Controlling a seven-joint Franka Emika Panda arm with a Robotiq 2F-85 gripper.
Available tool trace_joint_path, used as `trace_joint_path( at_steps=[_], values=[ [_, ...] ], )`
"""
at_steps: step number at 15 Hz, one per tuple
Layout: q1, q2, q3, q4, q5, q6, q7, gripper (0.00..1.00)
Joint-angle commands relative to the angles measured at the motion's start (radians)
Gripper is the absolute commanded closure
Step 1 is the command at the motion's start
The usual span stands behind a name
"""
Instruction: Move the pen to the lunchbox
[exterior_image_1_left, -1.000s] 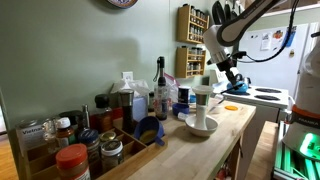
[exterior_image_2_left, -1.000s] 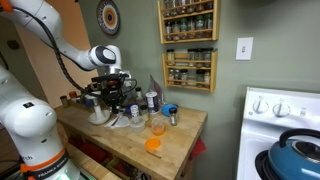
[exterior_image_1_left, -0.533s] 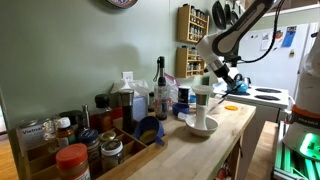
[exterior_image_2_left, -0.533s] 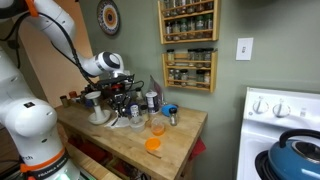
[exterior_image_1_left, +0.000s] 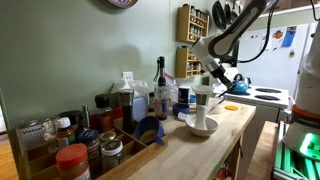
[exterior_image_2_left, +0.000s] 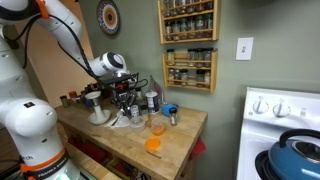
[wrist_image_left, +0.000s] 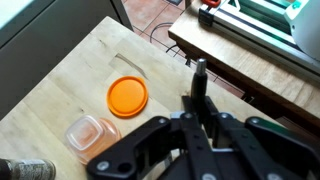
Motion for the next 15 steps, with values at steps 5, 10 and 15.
trace_joint_path(
  at_steps=[5,10,15],
  values=[
    [-0.006,0.084,-0.010,0.029,-0.039,0.017,0.015,0.97],
    [-0.007,0.138,-0.010,0.065,-0.045,0.053,0.006,0.97],
    [-0.010,0.166,-0.013,0.088,-0.039,0.065,0.016,0.45]
  ],
)
